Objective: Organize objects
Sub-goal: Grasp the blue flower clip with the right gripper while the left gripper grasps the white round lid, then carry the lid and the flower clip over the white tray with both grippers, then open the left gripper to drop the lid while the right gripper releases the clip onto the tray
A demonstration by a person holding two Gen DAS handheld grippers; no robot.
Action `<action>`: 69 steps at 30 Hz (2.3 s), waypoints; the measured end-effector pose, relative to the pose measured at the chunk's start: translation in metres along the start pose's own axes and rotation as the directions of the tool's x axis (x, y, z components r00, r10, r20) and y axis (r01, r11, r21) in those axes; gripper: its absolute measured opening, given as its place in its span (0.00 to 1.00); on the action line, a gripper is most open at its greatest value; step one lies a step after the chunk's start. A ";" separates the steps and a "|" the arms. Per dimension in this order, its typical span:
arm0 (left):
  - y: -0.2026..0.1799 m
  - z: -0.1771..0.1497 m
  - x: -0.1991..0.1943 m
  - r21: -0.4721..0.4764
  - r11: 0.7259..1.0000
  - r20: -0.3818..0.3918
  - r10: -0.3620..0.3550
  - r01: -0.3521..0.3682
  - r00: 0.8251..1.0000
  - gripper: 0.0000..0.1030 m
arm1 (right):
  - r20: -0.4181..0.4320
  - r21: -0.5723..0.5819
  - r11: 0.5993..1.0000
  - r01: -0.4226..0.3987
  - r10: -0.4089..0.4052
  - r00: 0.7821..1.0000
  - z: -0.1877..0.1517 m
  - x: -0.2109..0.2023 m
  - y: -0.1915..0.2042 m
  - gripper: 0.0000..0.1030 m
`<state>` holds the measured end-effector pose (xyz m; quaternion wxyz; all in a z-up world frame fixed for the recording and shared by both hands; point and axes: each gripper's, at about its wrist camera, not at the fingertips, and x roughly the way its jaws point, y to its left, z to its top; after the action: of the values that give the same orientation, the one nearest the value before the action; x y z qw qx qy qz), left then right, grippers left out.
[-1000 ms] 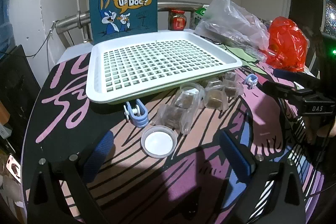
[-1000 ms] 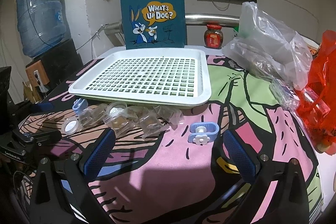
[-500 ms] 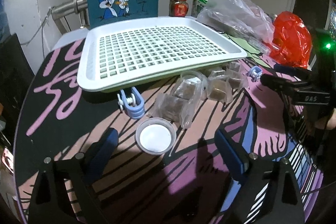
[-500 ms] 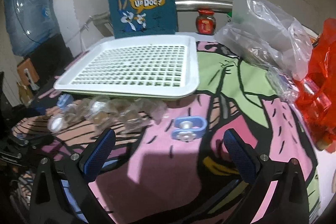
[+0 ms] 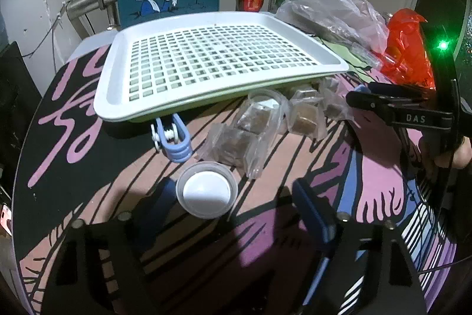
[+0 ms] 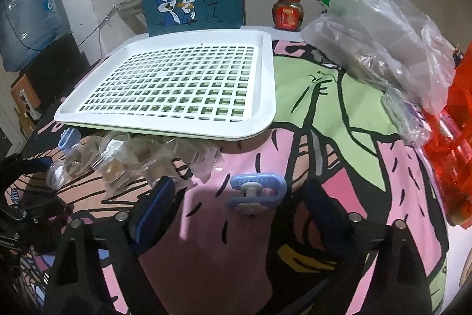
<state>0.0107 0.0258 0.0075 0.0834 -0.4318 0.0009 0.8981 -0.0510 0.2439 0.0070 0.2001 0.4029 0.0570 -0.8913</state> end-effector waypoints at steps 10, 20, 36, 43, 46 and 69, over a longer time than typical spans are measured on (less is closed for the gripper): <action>0.001 0.000 -0.003 -0.004 1.000 0.013 -0.003 0.003 1.000 0.38 | -0.042 0.010 0.999 -0.036 0.037 0.998 0.000 0.007 -0.002 0.39; 0.005 0.004 -0.024 -0.017 1.000 0.106 -0.010 0.012 0.994 0.38 | 0.022 0.003 0.998 -0.063 0.062 0.998 -0.002 -0.014 0.002 0.39; 0.025 0.079 -0.040 -0.022 1.000 0.231 0.021 -0.016 0.973 0.38 | 0.186 -0.073 0.982 -0.174 0.185 0.965 0.075 -0.050 0.042 0.39; 0.046 0.101 -0.005 -0.081 0.995 0.196 0.068 -0.053 0.978 0.38 | 0.150 -0.043 0.978 -0.202 0.206 0.967 0.107 -0.012 0.051 0.39; 0.050 0.105 0.014 -0.100 0.993 0.168 0.076 -0.060 0.983 0.38 | 0.106 -0.033 0.978 -0.205 0.207 0.973 0.110 0.013 0.056 0.39; 0.040 0.103 0.055 -0.072 0.993 0.094 0.099 -0.092 0.991 0.65 | 0.002 -0.048 0.994 -0.095 0.095 0.995 0.099 0.074 0.065 0.67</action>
<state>-0.1092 0.0020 0.0270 0.0257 -0.3896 -0.0127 0.9205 -0.1378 0.1355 0.0228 0.2520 0.3984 0.0587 -0.8799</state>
